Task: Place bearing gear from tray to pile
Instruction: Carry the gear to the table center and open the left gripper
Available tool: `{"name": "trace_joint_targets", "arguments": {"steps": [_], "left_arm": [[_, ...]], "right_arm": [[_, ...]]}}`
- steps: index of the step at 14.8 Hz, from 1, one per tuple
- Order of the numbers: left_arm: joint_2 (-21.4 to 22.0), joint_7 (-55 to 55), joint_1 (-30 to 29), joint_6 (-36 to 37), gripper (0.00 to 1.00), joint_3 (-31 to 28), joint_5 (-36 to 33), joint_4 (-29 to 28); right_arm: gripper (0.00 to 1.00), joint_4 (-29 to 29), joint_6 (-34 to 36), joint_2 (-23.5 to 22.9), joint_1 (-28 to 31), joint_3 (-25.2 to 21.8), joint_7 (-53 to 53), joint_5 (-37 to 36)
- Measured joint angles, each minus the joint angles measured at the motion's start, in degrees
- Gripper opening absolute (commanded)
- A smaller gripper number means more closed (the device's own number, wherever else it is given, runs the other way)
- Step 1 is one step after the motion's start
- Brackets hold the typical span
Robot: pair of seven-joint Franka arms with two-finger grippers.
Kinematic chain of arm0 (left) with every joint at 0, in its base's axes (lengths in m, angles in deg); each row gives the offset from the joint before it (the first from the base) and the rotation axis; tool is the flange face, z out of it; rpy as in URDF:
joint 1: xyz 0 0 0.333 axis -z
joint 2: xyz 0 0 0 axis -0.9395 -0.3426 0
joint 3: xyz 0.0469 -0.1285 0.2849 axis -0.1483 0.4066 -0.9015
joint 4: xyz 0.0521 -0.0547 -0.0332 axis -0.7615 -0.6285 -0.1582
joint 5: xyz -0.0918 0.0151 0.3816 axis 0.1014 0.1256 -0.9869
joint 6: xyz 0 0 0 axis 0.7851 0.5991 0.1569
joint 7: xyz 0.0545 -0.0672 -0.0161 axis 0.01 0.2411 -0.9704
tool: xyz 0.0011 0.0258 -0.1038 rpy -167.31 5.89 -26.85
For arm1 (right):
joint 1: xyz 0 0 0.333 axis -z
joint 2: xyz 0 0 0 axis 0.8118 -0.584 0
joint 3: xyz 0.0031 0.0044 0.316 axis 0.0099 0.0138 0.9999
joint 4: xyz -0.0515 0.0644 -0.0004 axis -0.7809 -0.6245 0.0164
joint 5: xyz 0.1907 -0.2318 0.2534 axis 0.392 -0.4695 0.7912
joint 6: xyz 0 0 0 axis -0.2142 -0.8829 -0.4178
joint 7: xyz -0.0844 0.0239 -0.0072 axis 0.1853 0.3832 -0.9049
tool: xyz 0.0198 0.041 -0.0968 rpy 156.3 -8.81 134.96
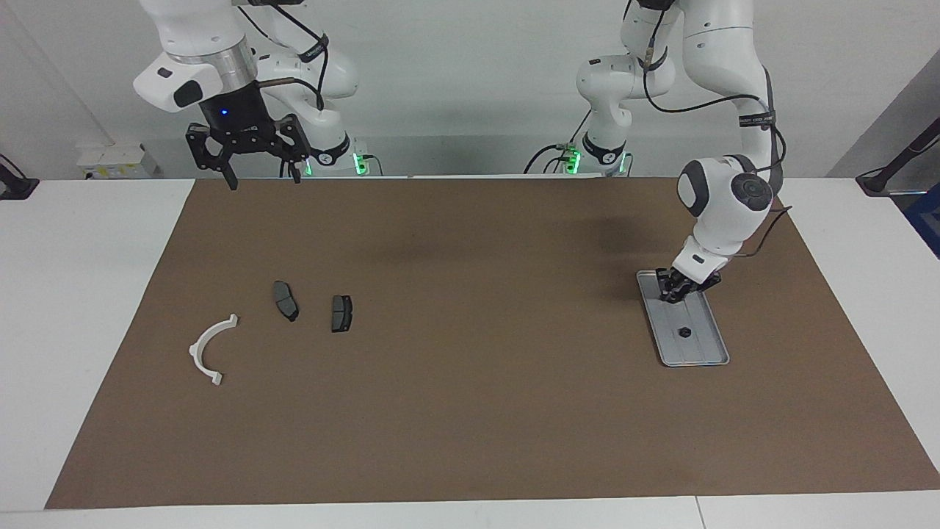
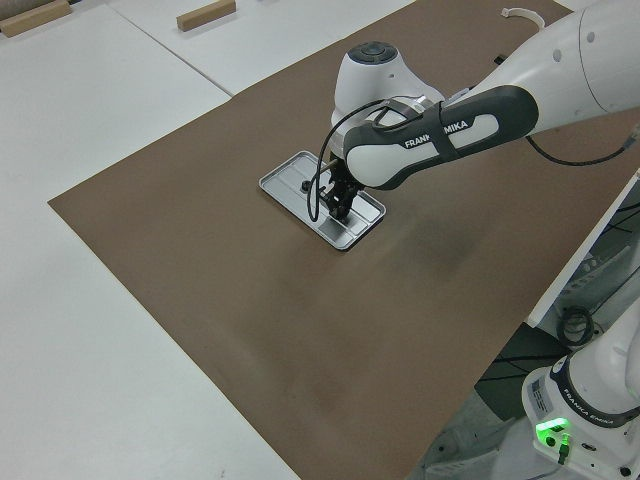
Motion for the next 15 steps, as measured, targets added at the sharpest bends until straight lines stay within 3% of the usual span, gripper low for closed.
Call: {"name": "trace_joint_targets", "arguments": {"steps": [4, 8, 11, 15], "left_arm": [[0.0, -0.1, 0.0, 3.6, 0.02, 0.0, 0.1, 3.0], [0.1, -3.8, 1.6, 14.8, 0.00, 0.5, 2.4, 16.0], [-0.3, -15.5, 8.3, 15.3, 0.00, 0.7, 2.5, 19.1], [-1.9, -29.4, 17.7, 14.3, 0.00, 0.9, 0.6, 19.5]], "right_arm": [[1.00, 6.1, -5.7, 1.2, -0.9, 0.0, 0.0, 0.0], [1.00, 13.4, -13.6, 1.1, -0.9, 0.0, 0.0, 0.0], [1.00, 18.7, -20.7, -0.2, -0.7, -0.2, 0.3, 0.0], [1.00, 22.2, -29.7, -5.8, 0.0, -0.3, 1.2, 0.0]]}}
